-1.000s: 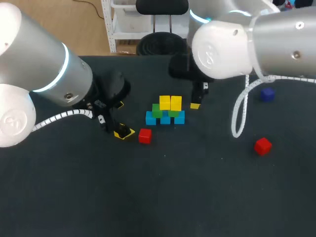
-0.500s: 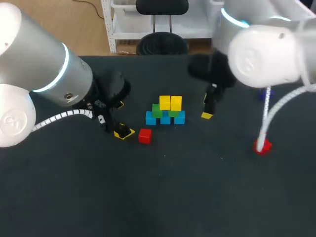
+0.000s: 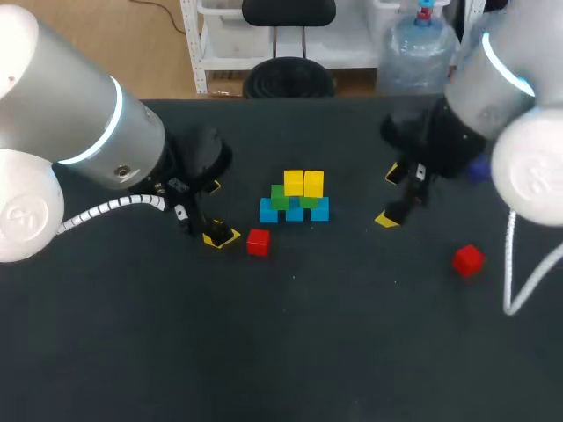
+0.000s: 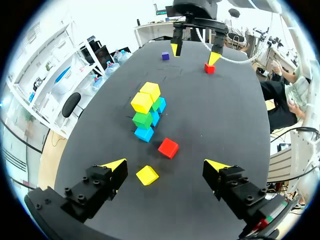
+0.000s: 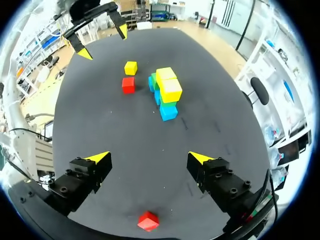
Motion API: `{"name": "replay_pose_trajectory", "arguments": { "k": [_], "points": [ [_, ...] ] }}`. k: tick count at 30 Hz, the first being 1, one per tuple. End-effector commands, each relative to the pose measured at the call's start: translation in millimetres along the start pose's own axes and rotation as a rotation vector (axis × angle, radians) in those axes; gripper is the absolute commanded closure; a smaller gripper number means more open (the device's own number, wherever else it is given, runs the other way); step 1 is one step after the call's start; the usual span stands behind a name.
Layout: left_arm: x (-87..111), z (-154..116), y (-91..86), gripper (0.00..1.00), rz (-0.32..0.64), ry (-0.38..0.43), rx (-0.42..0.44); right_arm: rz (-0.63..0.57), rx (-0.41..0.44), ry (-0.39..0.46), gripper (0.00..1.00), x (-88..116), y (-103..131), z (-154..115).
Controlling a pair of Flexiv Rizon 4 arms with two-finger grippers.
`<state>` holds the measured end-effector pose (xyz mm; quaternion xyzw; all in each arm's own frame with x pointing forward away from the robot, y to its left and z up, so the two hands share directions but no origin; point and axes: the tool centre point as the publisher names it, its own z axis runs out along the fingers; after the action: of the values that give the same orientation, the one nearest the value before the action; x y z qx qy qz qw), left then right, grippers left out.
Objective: Place the blue cubes, place green cubes on the blue cubes, place the yellow cubes on the green cubes, then place the red cubes on the yellow cubes, and place purple cube on the red cubes.
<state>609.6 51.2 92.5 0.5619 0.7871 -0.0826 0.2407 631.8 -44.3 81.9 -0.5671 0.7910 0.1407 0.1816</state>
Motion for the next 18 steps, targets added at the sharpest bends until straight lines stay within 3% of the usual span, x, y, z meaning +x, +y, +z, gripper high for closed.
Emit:
{"name": "replay_pose_trajectory", "arguments": {
  "k": [1, 18],
  "points": [
    [-0.8, 0.4, 0.6, 0.00, -0.001, 0.003, 0.000, 0.005, 0.088, -0.103, 0.00, 8.8, 5.8, -4.6],
    [-0.8, 0.4, 0.6, 0.00, -0.001, 0.003, 0.000, -0.002, 0.081, -0.114, 0.00, 10.9, 6.4, -6.2]
  ]
}}
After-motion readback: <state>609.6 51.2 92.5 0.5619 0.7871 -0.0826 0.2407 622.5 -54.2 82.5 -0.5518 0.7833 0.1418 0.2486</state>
